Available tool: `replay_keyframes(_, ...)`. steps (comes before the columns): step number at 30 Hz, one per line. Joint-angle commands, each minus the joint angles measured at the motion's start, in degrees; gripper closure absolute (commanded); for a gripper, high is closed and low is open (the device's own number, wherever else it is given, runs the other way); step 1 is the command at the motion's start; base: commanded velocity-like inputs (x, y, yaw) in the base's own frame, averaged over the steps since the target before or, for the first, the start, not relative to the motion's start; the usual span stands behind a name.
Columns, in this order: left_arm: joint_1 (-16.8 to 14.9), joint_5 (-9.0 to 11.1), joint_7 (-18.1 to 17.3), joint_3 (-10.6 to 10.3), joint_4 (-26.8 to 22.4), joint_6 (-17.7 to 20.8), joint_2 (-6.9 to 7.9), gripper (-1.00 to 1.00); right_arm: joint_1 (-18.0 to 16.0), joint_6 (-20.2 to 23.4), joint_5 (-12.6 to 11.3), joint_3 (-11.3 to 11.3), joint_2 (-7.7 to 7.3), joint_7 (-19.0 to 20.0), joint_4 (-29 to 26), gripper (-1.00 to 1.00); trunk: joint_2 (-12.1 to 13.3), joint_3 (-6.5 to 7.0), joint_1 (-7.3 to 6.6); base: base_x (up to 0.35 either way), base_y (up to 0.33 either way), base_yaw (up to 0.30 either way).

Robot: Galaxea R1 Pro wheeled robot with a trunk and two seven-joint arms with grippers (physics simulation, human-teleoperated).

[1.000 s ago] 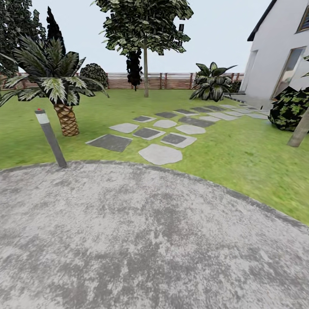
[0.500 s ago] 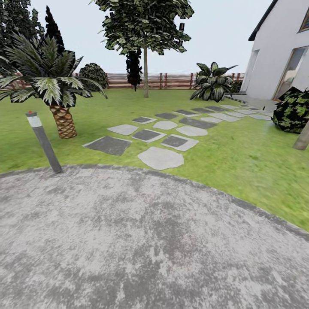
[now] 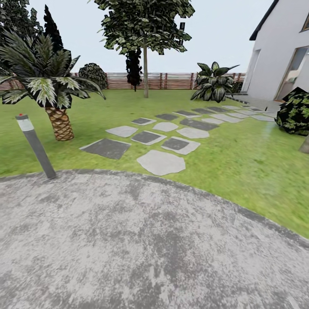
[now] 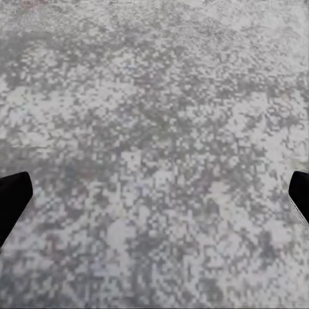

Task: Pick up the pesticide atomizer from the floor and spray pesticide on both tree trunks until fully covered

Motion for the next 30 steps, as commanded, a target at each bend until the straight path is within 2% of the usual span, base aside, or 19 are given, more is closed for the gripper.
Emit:
replay_keyframes(1,0.0,0.3,0.0,0.0,0.0,-0.2,0.0,-1.0,0.0,-0.2,-0.2,0.1,0.0,0.0,0.0,-1.0,0.0,-0.05,0.02,0.339,0.0,0.0)
replay_keyframes(30,0.0,0.4,-0.1,0.1,0.0,-0.2,0.08,-1.0,0.0,-0.2,-0.2,0.1,0.02,0.0,0.0,-1.0,0.0,-0.05,0.02,0.339,0.0,0.0)
